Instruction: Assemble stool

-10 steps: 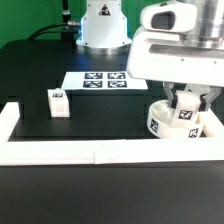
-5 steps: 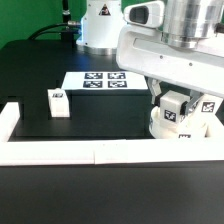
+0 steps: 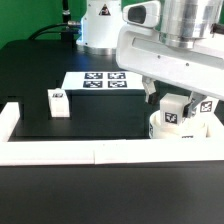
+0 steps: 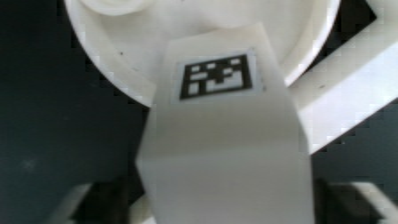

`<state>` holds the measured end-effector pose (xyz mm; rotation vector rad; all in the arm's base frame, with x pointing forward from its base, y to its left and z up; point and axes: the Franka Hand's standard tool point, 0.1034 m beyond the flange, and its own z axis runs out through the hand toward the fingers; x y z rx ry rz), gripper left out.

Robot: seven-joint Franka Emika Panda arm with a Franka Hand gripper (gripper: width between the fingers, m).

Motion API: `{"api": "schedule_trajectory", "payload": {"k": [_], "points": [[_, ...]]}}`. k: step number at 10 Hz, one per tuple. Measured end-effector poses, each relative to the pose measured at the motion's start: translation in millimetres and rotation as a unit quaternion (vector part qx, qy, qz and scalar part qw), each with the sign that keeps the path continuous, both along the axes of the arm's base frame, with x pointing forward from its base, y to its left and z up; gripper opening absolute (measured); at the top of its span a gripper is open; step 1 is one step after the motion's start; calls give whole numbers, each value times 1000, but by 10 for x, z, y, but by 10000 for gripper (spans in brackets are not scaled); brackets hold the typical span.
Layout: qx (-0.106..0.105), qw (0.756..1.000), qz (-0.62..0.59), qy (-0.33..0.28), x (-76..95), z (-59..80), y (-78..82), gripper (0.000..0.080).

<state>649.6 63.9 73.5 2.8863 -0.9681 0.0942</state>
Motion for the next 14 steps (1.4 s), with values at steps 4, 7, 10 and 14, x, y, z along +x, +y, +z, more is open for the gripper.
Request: {"api": "schedule_trajectory", "payload": {"k": [4,7,10,14], "points": [[-1,995,100,3,-17,-38,79,648],[1,995,98,3,-8,-31,30,649],[1,995,99,3,-10,-33,41,525],[1,994,105,4,-6,-40,33,335]]}}
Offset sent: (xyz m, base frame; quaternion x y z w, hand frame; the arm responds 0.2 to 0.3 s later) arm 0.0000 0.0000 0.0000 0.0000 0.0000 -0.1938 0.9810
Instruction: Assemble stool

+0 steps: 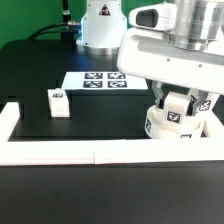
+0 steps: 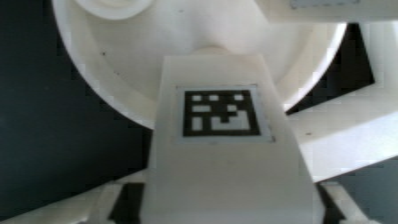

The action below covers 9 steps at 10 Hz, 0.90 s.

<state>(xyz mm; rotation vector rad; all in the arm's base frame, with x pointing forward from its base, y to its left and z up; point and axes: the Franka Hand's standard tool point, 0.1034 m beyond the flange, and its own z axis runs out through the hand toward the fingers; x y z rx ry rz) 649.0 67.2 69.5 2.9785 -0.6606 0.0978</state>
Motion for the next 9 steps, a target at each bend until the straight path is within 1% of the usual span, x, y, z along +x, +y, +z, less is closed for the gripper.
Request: {"api": "schedule_trajectory", "payload": {"k": [1,2,3,4,5,9], "points": [[0,999,39,1,55,-10,-33,335],[0,999,51,-1,98,-7,-4,335],[1,998,65,-2,96,-8,90,335],[-4,997,77,-4,95,3,158,336],[-4,997,72,-4,99,2,119,337],[-5,997,80,-3,101,3,111,337]]}}
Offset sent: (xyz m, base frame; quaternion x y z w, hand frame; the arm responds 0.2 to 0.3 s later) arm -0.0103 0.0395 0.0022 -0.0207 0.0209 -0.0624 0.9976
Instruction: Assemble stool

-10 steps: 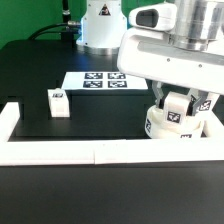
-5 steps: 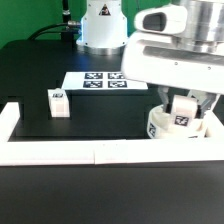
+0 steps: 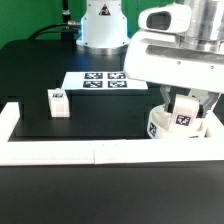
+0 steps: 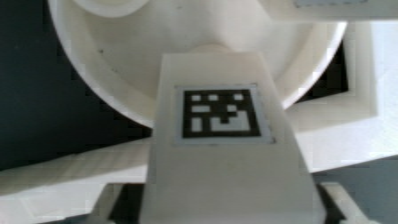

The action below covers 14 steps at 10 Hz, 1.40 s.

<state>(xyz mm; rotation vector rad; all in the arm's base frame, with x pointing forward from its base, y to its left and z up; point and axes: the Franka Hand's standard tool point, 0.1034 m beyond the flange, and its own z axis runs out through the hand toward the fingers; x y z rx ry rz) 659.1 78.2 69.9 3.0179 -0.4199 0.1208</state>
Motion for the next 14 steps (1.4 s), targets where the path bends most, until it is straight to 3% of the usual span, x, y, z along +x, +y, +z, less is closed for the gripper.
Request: {"api": "schedule_trajectory", "payload": {"k": [3,9,11,13,14], "points": [[-11,985,168,20,62,-8,-126,337],[-5,988,153,11,63,-5,-141,337],[3,979,199,32,78,-20,-186,337],[14,982,185,24,62,66,73,337],[17,983,179,21,71,104,94,337]]}}
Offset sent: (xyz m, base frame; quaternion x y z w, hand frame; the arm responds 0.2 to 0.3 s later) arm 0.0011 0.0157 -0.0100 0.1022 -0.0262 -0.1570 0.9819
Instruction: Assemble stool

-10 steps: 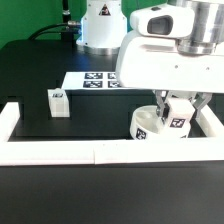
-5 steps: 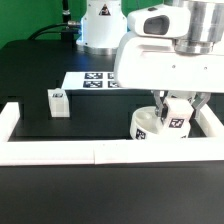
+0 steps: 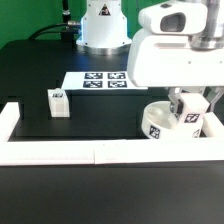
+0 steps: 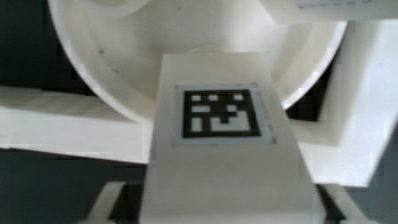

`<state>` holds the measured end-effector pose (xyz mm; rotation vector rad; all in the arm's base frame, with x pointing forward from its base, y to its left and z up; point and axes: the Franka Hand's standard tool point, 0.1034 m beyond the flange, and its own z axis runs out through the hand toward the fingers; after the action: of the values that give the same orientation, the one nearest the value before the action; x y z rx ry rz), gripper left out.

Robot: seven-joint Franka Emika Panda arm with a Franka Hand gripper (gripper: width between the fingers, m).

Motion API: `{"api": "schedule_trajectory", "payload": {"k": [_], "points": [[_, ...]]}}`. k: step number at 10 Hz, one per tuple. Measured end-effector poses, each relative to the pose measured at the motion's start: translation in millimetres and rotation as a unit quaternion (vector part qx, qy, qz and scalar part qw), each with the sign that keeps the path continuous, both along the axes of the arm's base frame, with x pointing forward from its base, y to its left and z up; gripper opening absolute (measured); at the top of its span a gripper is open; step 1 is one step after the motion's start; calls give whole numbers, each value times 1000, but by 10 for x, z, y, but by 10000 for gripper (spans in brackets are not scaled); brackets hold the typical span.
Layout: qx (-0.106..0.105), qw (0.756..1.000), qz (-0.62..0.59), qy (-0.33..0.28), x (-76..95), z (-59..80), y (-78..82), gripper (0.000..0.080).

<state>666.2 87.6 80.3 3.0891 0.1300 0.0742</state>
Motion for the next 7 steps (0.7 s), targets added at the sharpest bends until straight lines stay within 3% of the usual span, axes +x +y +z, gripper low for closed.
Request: {"api": "schedule_trajectory", "payload": {"k": [5,7], "points": [[-1,1000,5,2,-16,-57,-5,337],[20,999,32,-12,-25,-111,52,337]]}}
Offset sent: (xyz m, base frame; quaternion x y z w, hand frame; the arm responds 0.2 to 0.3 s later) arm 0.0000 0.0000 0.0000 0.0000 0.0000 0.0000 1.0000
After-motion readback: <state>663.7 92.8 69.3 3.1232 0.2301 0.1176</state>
